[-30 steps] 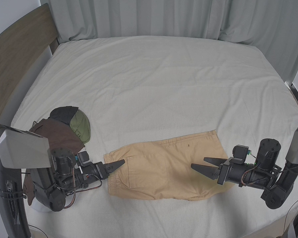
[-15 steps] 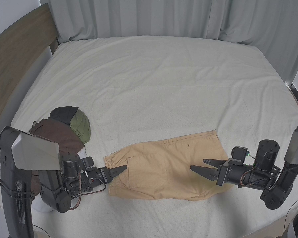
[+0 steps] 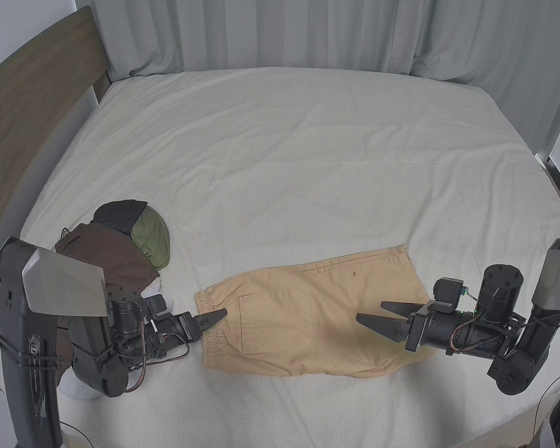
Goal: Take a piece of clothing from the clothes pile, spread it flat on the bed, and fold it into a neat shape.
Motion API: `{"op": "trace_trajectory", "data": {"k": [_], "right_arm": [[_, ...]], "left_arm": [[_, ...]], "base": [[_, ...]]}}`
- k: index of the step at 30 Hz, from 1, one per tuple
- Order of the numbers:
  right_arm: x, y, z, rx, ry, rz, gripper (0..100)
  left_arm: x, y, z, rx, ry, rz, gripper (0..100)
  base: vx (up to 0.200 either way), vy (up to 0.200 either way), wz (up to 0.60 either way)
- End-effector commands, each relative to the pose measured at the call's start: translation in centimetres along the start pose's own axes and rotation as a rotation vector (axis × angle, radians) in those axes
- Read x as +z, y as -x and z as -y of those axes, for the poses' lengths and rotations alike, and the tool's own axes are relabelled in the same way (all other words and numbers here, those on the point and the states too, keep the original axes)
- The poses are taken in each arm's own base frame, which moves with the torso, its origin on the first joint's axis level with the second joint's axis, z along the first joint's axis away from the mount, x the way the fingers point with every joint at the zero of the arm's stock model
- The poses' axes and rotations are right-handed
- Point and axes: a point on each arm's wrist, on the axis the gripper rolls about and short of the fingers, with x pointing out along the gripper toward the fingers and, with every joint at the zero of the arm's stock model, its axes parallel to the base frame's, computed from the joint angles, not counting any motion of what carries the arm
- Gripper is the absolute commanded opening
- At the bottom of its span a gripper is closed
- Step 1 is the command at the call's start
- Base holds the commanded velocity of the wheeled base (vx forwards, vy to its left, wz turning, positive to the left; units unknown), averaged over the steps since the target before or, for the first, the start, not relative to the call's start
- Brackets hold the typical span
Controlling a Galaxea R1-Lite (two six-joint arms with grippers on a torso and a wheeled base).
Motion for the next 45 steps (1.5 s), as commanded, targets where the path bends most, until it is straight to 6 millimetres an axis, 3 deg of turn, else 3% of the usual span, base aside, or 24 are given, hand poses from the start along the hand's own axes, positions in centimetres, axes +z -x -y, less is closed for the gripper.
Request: {"op": "trace_trajectory", "data": {"k": [1,15,27,44,45], "right_arm": [[-0.1,0.0,0.0,0.0,-0.002,-0.003,100],[-0.2,0.1,0.0,-0.003,-0.005,-0.009,100],[-0.4,0.0,0.1,-0.005,-0.009,-0.017,100],[-0.4,0.0,0.1,-0.005,-0.009,-0.017,100],[-0.4,0.0,0.1,-0.004,-0.009,-0.018,100]], "left_arm": [[-0.3,-0.1,-0.2,0.004,0.003,-0.008,100],[-2.1,-2.2,-1.2,0.059,0.012,-0.02,100],[-2.9,-2.9,1.3,-0.003,0.105,-0.049,100],[-3.0,-2.9,1.2,0.009,0.113,-0.044,100],[-3.0,-2.9,1.2,0.009,0.113,-0.044,0]], "base": [[0.0,0.0,0.0],[0.0,0.0,0.0],[0.0,0.0,0.0],[0.0,0.0,0.0],[0.0,0.0,0.0]]}}
